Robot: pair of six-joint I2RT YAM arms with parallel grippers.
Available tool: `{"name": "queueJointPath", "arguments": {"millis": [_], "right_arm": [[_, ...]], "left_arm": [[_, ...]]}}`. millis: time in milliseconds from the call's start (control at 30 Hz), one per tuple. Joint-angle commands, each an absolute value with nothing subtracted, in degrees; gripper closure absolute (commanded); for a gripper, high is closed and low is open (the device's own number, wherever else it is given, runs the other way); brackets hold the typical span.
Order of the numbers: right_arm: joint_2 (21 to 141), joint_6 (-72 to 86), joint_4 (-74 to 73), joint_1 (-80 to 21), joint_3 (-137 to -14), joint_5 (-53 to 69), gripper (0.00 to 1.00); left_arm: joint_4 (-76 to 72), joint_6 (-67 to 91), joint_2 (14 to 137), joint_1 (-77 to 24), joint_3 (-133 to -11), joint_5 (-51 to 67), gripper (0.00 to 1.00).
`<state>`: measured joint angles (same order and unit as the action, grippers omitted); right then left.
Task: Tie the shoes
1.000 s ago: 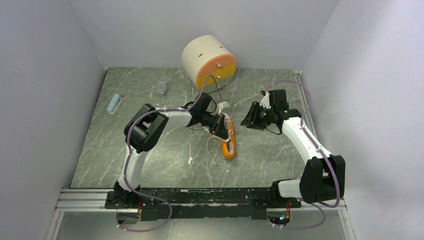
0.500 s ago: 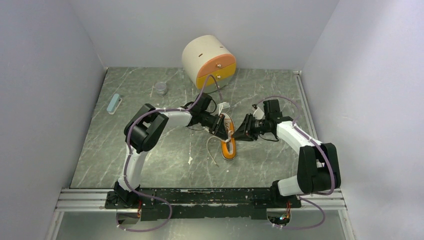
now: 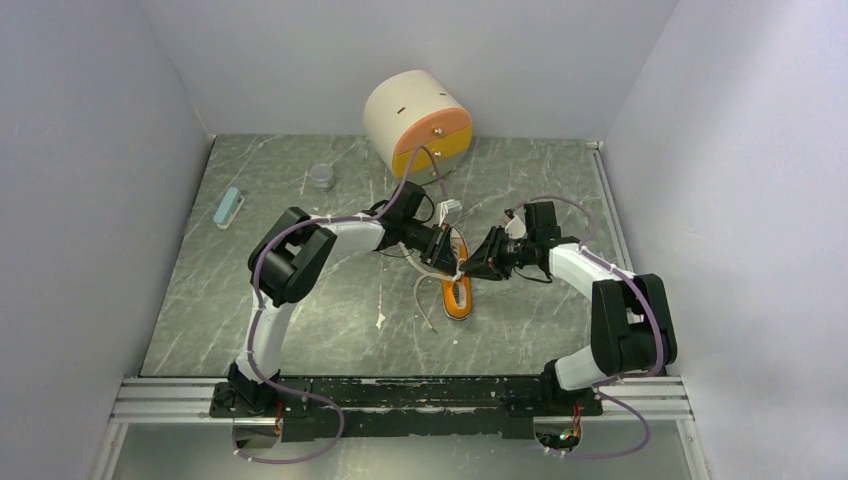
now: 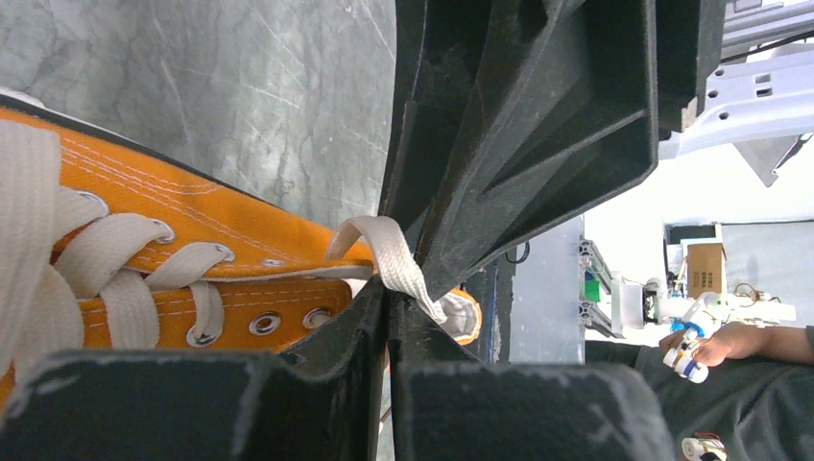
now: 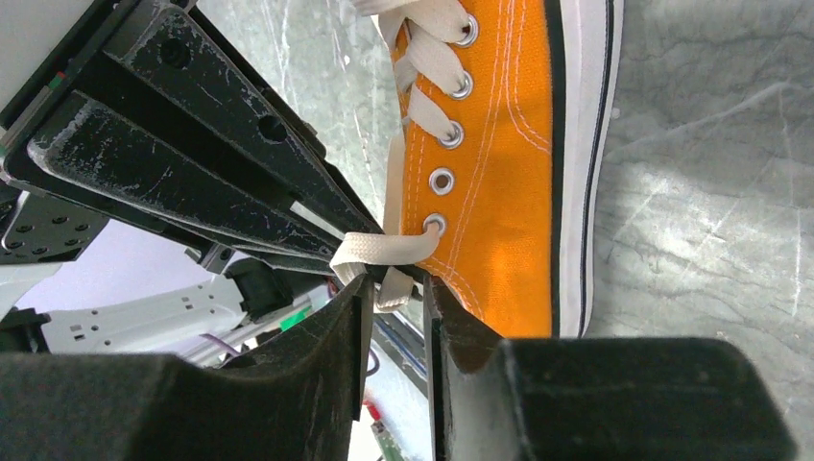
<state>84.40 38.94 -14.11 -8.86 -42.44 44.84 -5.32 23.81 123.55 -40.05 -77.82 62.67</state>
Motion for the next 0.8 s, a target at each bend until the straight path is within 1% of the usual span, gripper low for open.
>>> {"name": "queueJointPath", "arguments": {"millis": [0, 100, 233, 300, 400, 433, 467, 500, 600, 667, 767], "right_arm": [[85.5, 42.9, -8.4, -9.3, -41.1, 46.8, 0.69], [86.3, 44.6, -6.5, -9.7, -40.6, 47.7, 0.69], [86.0, 46.3, -4.4, -9.8, -40.2, 47.5, 0.75], [86.3, 48.5, -1.6, -9.9, -39.4, 49.2, 0.79], [86.1, 48.9, -1.9, -9.9, -39.2, 49.6, 0.88], [85.9, 48.9, -2.0, -10.0, -39.0, 49.8, 0.93], [85.7, 48.9, -2.4, -9.9, -38.8, 50.1, 1.0], [85.3, 48.3, -3.9, -9.9, -38.9, 50.2, 1.0], [82.3, 44.6, -11.3, -9.9, -40.4, 46.3, 1.0], [80.9, 41.7, -16.6, -9.9, -41.5, 43.0, 1.0], [80.3, 39.4, -20.0, -10.0, -41.4, 41.7, 1.0]], "left_arm": [[-8.0, 24.4, 121.4, -40.9, -78.8, 64.7, 0.89], [-9.8, 25.5, 121.3, -41.0, -78.1, 64.8, 0.89], [-9.8, 25.5, 120.9, -41.0, -77.8, 64.8, 0.89], [-10.1, 25.5, 120.7, -41.0, -77.6, 64.7, 0.88], [-10.2, 25.6, 120.6, -40.9, -77.6, 64.4, 0.87], [-10.5, 25.8, 120.4, -40.9, -77.4, 64.3, 0.85], [-11.0, 26.1, 120.2, -40.9, -77.0, 64.1, 0.82], [-11.0, 26.1, 119.8, -40.8, -76.7, 63.6, 0.78], [-6.2, 22.9, 117.1, -39.4, -75.3, 60.0, 0.6], [-4.0, 21.1, 114.2, -37.9, -72.8, 57.4, 0.53], [-3.4, 20.7, 108.6, -35.0, -68.5, 53.5, 0.41]]}}
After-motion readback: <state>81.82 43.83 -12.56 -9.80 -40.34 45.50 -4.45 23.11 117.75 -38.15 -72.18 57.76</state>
